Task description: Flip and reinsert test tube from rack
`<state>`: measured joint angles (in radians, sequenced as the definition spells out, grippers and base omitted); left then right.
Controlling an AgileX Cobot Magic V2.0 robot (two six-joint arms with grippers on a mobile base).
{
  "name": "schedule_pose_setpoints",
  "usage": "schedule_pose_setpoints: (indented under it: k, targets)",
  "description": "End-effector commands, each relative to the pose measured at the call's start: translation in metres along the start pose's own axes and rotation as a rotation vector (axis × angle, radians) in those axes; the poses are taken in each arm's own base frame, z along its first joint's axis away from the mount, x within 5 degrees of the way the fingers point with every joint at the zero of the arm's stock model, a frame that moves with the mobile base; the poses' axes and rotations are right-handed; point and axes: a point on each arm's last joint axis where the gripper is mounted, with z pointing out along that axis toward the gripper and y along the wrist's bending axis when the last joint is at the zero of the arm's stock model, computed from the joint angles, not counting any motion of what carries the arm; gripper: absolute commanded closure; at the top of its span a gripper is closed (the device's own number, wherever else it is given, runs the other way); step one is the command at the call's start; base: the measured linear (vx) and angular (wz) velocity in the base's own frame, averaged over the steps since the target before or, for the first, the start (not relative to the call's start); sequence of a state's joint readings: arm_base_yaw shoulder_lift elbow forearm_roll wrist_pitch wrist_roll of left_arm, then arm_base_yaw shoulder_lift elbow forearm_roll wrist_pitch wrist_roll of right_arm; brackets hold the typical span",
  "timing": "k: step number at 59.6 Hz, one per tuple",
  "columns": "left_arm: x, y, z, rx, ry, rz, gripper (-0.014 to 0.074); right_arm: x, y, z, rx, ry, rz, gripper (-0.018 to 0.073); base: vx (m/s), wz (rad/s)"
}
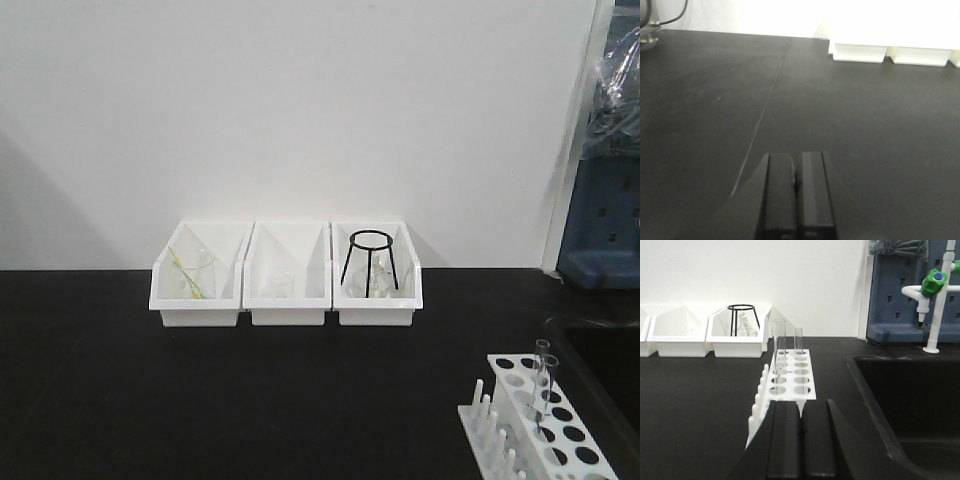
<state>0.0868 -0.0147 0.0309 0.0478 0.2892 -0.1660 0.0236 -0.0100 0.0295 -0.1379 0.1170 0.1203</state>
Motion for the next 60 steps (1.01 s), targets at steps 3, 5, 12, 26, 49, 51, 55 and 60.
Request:
schedule_pose_setpoints:
  k: [3, 5, 12, 26, 49, 51, 55, 60]
  targets:
    - [-0.008, -0.002, -0.001, 0.023, -0.095, -0.003, 0.0603, -0.006, 0.001, -0.001, -0.005, -0.082, -0.014, 0.0568, 0.29, -0.04]
    - [-0.008, -0.002, -0.001, 0.023, -0.095, -0.003, 0.0603, -0.006, 0.001, -0.001, -0.005, -0.082, -0.014, 0.0568, 0.27, -0.03]
    - [-0.008, -0.002, -0.001, 0.023, -0.095, -0.003, 0.0603, -0.006, 0.001, -0.001, -0.005, -0.082, -0.014, 0.0568, 0.20, -0.02]
    - [-0.008, -0.002, -0.001, 0.023, -0.095, -0.003, 0.0603, -0.006, 0.001, -0.001, -0.005, -0.082, -0.014, 0.0568, 0.09, 0.00]
    - [-0.008, -0.002, -0.001, 0.023, -0.095, -0.003, 0.0603, -0.012, 0.001, -0.002, -0.013, -0.140, -0.008, 0.0568, 0.02, -0.01]
    - [-0.008, -0.002, -0.001, 0.023, -0.095, -0.003, 0.0603, -0.014, 0.002, -0.002, -0.015, -0.160, -0.009, 0.0568, 0.00, 0.00]
    - [-0.008, -0.002, -0.001, 0.023, -0.095, -0.003, 0.0603, -0.021, 0.002, -0.003, -0.024, -0.239, -0.012, 0.0568, 0.00, 0.00]
    - [-0.008, -0.002, -0.001, 0.023, -0.095, -0.003, 0.0603, -0.043, 0.003, -0.010, -0.043, -0.390, 0.039, 0.0568, 0.00, 0.00]
